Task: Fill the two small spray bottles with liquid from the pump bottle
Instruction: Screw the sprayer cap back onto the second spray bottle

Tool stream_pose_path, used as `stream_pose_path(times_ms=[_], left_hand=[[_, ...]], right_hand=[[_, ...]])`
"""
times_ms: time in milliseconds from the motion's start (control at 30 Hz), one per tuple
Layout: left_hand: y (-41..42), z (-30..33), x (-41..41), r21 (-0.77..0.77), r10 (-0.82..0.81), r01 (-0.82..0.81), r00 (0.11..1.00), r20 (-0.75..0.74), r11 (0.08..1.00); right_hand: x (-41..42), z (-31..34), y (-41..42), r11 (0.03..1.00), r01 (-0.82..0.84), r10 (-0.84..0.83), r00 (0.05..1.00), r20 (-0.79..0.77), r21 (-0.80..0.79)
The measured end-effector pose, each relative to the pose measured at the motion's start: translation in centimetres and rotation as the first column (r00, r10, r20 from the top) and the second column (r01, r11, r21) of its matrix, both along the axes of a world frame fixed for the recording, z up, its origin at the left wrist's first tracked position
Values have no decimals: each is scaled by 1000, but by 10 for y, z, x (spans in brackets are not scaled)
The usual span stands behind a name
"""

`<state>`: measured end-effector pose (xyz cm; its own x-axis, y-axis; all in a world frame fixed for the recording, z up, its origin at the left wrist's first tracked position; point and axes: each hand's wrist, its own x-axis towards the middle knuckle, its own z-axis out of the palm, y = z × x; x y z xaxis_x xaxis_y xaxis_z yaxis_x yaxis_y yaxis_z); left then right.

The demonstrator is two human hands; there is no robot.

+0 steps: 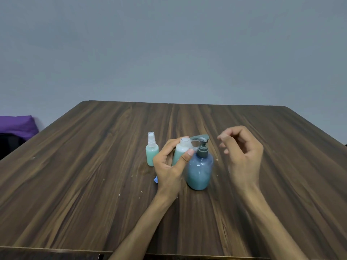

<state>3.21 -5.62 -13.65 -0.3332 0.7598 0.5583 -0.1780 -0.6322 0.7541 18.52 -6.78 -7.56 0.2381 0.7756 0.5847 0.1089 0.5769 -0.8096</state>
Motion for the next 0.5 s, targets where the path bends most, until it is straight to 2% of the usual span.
stream_pose_path(times_ms=[100,300,500], left_hand=[[-3,3,-1,-6,-8,8,999,37,1000],[-5,2,-2,30,-4,4,1000,1,1000],[-6,1,-1,27,-9,9,1000,4,1000]], right_hand=[[4,-12,-14,999,1,-1,1000,10,40],[-2,-46,-31,1000,16,-17,996,86,18],[-17,-66,-38,995,-60,74,978,195,-75]])
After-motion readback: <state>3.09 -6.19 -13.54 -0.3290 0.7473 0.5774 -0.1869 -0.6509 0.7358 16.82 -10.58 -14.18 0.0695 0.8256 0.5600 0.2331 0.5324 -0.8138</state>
